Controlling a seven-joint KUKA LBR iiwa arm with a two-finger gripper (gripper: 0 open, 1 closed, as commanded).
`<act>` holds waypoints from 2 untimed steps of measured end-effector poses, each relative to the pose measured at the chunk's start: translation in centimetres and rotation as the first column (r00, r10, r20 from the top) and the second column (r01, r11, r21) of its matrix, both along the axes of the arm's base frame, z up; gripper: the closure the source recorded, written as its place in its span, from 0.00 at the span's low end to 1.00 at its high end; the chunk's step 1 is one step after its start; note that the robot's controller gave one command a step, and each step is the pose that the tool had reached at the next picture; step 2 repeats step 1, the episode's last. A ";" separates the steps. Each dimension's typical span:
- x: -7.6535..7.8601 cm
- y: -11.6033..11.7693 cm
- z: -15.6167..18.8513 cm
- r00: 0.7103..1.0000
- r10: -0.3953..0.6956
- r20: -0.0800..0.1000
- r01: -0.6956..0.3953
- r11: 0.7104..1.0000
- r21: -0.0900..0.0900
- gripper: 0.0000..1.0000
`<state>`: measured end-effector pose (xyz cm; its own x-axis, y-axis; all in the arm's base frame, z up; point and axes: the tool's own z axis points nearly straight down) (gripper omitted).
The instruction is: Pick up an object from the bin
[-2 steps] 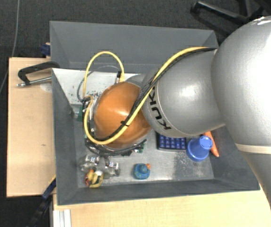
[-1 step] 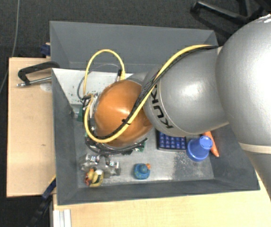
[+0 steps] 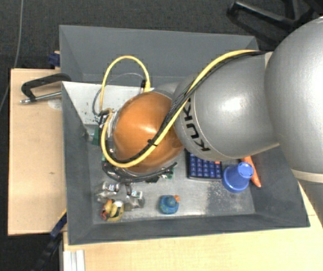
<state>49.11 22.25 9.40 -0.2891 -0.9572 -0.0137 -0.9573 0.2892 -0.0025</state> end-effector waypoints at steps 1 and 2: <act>0.1 0.1 1.7 1.000 0.000 0.004 0.000 1.000 0.002 1.00; 0.1 0.1 1.7 1.000 0.000 0.004 0.000 1.000 0.002 1.00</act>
Offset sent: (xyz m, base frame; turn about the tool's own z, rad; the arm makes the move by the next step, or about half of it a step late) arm 0.0000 -0.0001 0.0784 0.0000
